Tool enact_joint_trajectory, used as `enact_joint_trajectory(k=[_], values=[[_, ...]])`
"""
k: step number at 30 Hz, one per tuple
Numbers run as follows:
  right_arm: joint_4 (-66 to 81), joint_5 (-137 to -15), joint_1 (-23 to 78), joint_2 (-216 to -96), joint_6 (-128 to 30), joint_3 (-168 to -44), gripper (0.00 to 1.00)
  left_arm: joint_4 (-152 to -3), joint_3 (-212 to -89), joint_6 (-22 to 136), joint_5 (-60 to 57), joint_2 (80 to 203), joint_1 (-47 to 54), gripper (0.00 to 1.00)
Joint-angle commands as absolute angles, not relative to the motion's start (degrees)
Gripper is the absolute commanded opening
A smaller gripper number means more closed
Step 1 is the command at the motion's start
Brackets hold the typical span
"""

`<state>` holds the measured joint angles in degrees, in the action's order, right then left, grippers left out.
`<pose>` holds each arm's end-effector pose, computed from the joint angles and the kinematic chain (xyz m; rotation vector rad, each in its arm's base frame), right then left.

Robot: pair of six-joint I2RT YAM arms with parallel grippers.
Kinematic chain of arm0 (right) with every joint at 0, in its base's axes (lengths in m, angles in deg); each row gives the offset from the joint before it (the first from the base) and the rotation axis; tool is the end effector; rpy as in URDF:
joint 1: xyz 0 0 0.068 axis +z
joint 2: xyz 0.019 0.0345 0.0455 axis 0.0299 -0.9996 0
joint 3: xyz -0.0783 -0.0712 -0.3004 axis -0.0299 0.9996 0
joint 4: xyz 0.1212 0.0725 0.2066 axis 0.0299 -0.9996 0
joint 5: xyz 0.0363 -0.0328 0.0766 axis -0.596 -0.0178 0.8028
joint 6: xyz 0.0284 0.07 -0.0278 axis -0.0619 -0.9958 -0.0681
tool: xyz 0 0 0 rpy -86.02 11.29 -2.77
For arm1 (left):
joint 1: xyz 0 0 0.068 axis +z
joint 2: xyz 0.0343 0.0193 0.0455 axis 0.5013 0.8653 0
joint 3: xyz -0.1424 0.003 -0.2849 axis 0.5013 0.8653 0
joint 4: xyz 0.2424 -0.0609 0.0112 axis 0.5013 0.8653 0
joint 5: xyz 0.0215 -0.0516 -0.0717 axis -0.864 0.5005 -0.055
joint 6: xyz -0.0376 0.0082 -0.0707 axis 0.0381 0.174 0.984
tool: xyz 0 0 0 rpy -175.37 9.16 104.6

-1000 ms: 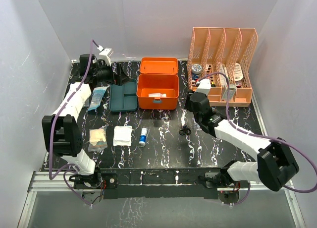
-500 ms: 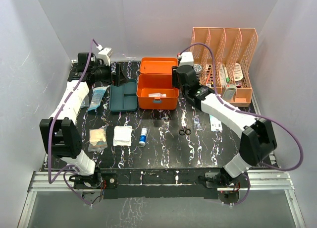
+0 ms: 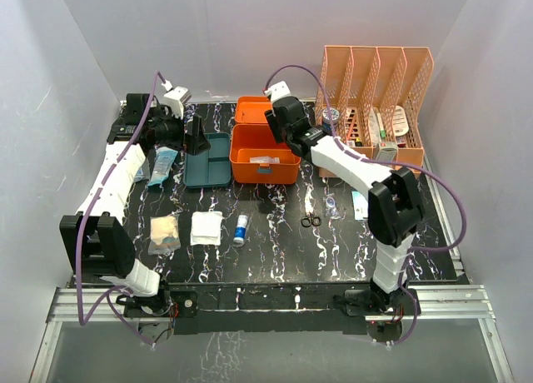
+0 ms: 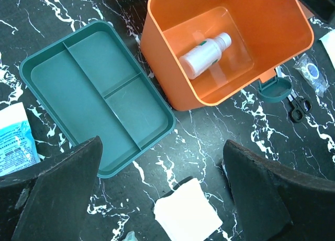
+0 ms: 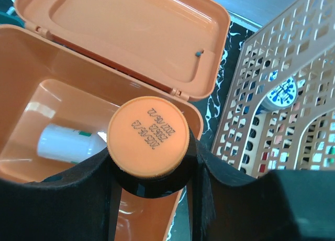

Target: Organize the medicine kit

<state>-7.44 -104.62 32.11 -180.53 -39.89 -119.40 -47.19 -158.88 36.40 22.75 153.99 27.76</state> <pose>0.3973 0.2361 0.3313 -0.4404 2.0406 -0.0614 0.3528 -0.0517 0.3802 0.5251 2.0532 -0.5460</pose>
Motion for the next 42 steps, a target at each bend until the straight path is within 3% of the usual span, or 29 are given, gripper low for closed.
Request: enact_joint_trajectory(k=[1, 19, 42], values=[[-7.7, -106.73, 33.6, -184.55, -30.68, -128.39, 0.0, -44.69, -158.8, 34.94, 22.36, 151.63, 28.23, 0.99], [-16.04, -118.85, 43.51, -193.35, -13.76, -133.0, 0.0, -44.32, -157.67, 33.36, 21.45, 150.82, 28.2, 0.99], [-16.8, -118.32, 44.65, -197.48, -7.52, -133.58, 0.0, -45.19, -154.95, 33.48, 21.52, 148.09, 28.25, 0.99]])
